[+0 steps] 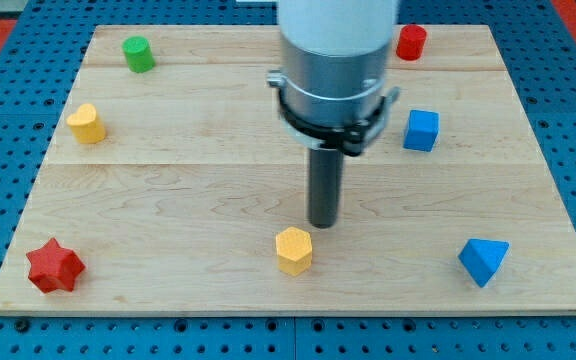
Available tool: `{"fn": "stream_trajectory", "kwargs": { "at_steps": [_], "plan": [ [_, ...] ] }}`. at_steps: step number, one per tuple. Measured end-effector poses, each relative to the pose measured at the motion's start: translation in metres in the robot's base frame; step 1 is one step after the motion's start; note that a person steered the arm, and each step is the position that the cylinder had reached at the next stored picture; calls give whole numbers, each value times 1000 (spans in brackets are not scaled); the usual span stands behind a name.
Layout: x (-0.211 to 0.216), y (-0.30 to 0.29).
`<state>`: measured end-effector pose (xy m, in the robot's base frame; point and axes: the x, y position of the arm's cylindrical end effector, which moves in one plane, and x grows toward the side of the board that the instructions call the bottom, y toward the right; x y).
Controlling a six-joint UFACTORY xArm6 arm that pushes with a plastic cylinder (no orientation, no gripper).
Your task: Move the yellow hexagon parallel to the yellow heart
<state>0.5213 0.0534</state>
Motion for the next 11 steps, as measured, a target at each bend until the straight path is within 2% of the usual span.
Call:
{"fn": "stream_trajectory", "kwargs": {
  "at_steps": [1, 2, 3, 4, 6, 8, 9, 11],
  "plan": [
    [32, 56],
    [66, 24],
    [57, -43],
    [7, -56],
    [16, -74],
    [10, -140],
    [-26, -167],
    [-95, -115]
  ]
}}
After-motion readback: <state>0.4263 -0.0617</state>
